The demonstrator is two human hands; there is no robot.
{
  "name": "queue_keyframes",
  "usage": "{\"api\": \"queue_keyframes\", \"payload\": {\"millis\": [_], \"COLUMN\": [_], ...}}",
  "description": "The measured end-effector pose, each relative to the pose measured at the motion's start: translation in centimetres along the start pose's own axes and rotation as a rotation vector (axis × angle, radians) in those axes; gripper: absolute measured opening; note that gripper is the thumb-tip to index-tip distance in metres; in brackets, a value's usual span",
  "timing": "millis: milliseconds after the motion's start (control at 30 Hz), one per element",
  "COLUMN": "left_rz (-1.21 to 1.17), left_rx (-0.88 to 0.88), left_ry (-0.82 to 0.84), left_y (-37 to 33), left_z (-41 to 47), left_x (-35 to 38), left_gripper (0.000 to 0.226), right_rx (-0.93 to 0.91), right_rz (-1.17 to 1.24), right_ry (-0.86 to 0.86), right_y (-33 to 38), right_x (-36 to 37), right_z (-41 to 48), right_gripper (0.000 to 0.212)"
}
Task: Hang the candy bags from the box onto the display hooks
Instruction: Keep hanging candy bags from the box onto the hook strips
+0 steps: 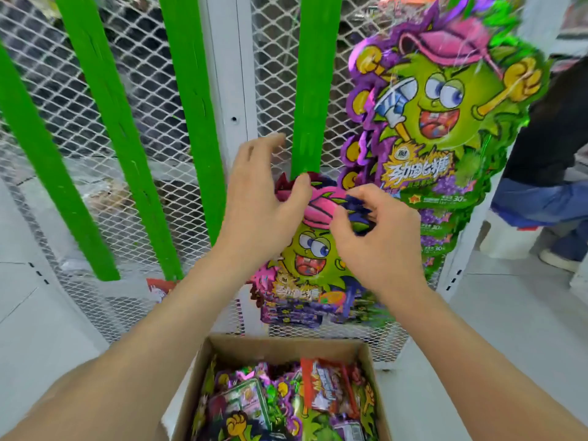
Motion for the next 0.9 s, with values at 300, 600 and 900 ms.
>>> {"api": "queue_keyframes", "payload": {"millis": [300, 600, 900], "left_rz": [-0.284, -0.352, -0.411], "left_rx": [-0.182, -0.244, -0.101], "left_ry": [0.169, 0.287, 0.271], "left_y": [-0.7, -0.9, -1.2], "left_z": [3.6, 3.5, 2.8], "left_x": [-0.5, -2.7, -3.0], "left_gripper": [0.009, 0.041, 0.029], "right_rx": [-0.371, -0.36, -0.375], "right_rz": [-0.231, -0.09, -0.179], "right_ry": [-0.163, -0.055, -0.104], "right_y": [2.1, 4.2, 6.1], "right_x": [-0.5, -1.3, -0.8], "right_z": [2.2, 4.6, 4.9], "right_gripper": [0.017, 0.02, 0.02]}}
Point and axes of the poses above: each hand's wrist, its own z-axis towards the middle knuckle, its own x-axis out of the palm, y = z × x, the point moved 3 cm from there along z, towards the middle knuckle, and after that the axes turned 7 degrees about y, right-handed, at the moved point
